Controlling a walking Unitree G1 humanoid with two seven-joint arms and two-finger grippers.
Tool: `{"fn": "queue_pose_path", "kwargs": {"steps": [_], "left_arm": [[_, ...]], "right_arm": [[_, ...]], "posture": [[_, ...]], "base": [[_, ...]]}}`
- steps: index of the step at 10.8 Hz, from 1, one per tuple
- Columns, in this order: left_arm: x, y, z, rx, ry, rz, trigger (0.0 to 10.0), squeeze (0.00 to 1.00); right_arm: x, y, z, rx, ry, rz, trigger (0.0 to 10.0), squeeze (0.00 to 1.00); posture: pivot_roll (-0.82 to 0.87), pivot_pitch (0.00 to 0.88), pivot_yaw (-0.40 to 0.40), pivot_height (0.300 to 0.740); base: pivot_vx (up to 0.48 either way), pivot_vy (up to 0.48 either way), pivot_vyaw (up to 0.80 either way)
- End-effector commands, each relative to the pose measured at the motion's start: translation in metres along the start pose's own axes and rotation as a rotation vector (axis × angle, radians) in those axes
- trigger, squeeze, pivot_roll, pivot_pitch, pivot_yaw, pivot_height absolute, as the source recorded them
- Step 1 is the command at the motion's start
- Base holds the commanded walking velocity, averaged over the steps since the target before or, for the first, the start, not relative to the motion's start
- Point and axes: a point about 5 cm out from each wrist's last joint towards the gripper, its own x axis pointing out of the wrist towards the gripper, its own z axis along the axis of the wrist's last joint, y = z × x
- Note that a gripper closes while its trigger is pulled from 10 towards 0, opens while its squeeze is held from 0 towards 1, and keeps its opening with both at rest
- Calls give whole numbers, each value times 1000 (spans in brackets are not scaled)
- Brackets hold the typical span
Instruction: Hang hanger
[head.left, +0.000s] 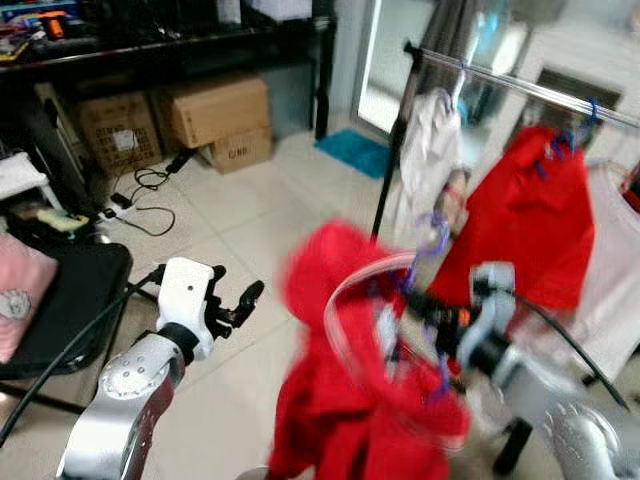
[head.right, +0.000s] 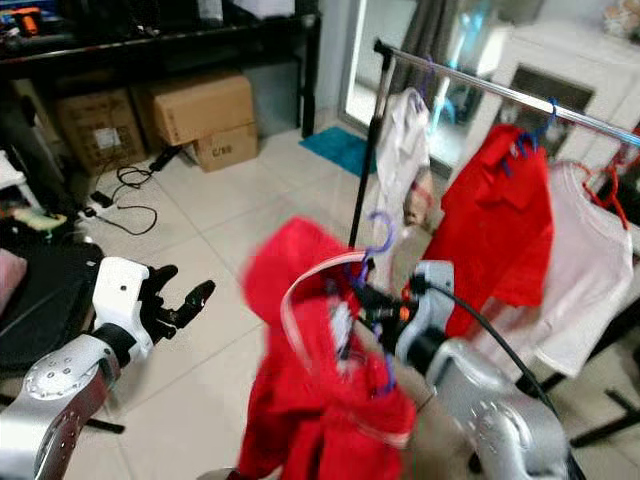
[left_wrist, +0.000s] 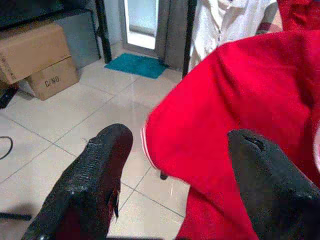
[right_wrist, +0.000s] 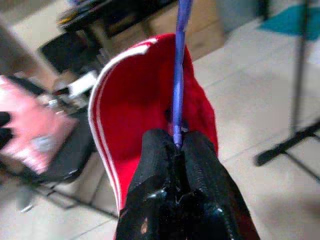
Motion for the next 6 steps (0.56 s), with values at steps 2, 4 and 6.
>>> {"fn": "queue_pose_path", "kwargs": {"steps": [2, 4, 6], "left_arm": [[5, 5, 5, 48, -16, 7, 10000, 0], [1, 25, 17, 54, -69, 9, 10000, 1000], [-13, 66, 40, 194, -123, 4, 10000, 1000]], "right_arm": [[10, 5, 14, -97, -65, -1, 10000, 0], [12, 13, 16, -188, -48, 107, 10000, 0], [5, 18, 26, -274, -9, 319, 10000, 0]], "posture": [[-82, 0, -19, 740], [-77, 0, -20, 740], [-73, 0, -18, 740]], "base": [[0, 0, 0], [0, 0, 0], [0, 0, 0]]}}
